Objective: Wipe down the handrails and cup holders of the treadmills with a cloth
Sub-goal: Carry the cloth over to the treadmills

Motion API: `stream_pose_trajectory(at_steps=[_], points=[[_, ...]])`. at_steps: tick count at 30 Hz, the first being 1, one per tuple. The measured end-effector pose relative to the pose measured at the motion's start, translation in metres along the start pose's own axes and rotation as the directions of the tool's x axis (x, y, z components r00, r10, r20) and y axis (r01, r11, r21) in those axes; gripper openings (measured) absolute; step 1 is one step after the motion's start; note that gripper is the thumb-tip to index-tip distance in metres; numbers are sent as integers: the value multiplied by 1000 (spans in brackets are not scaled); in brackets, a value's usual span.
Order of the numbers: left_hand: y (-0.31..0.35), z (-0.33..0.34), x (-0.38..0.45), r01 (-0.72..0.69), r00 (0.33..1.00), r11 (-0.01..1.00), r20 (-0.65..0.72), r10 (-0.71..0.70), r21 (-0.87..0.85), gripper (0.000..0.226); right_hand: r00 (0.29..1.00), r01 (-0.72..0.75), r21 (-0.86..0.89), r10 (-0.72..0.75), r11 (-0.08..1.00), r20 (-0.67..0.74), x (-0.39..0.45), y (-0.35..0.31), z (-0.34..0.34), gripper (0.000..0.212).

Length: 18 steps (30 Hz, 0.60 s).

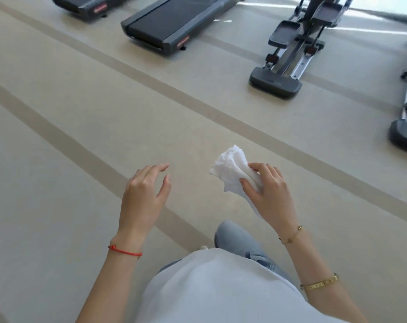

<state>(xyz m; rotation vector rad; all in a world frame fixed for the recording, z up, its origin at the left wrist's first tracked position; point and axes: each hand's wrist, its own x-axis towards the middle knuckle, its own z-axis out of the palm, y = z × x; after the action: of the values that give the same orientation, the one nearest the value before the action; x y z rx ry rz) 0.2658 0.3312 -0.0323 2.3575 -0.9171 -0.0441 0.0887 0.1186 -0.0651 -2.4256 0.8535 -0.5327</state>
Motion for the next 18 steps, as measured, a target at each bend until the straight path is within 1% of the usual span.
stream_pose_trajectory(at_steps=[4, 9, 18], points=[[-9, 22, 87, -31, 999, 1000, 39, 31, 2, 25, 999, -36, -10, 36, 999, -12, 77, 9, 19, 30], [-18, 56, 203, -67, 997, 998, 39, 66, 15, 24, 998, -60, 30, 60, 998, -6, 189, 27, 42, 31], [-20, 85, 438, -42, 998, 999, -54, 43, 18, 24, 999, 32, 45, -33, 998, 21, 445, 53, 61, 31]])
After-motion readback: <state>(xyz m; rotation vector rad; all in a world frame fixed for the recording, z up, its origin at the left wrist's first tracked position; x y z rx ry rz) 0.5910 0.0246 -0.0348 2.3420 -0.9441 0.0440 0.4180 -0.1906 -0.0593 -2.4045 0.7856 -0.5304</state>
